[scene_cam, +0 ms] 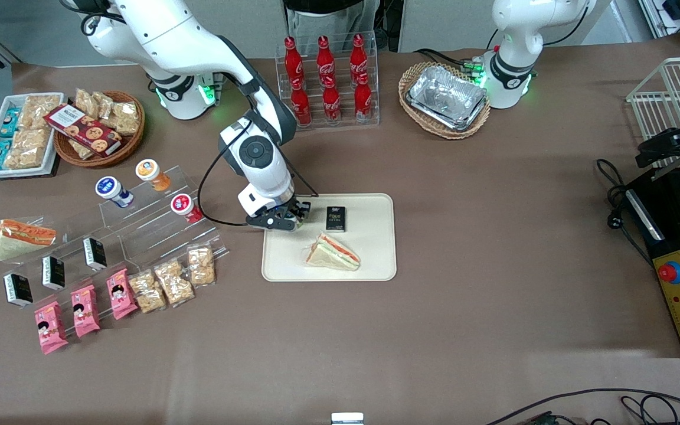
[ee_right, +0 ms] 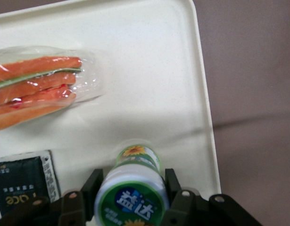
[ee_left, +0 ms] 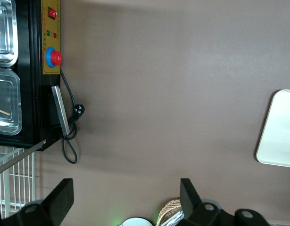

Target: Place green gum on tray

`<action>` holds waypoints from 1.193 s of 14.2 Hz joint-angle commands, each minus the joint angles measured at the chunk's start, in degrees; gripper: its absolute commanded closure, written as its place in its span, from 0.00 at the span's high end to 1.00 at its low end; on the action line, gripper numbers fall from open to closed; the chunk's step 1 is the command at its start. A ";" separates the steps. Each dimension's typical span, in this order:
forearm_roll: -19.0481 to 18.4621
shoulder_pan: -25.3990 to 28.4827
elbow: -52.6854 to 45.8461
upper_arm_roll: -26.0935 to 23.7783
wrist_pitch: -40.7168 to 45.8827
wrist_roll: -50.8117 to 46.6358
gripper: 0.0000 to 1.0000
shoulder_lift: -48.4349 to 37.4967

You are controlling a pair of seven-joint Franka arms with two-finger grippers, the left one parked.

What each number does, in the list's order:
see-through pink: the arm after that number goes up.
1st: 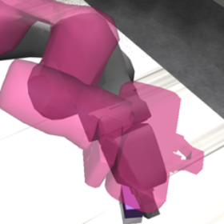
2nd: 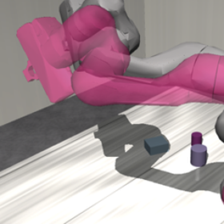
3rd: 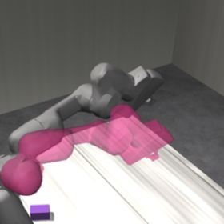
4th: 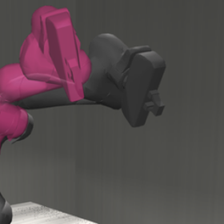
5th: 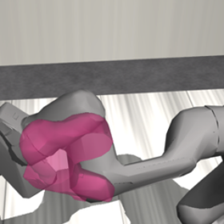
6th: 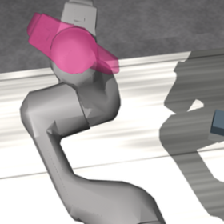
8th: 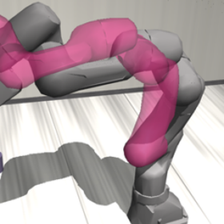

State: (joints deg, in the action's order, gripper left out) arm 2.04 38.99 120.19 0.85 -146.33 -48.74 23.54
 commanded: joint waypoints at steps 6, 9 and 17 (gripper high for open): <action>-0.55 -1.72 -1.88 3.18 8.29 0.39 1.00 -8.04; -0.46 -7.76 -8.19 5.74 24.28 11.78 1.00 -15.52; -0.46 -32.55 -28.34 5.91 50.09 45.45 1.00 -19.41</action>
State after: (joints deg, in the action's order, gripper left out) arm 1.76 12.28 97.41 7.46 -99.86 -12.01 2.07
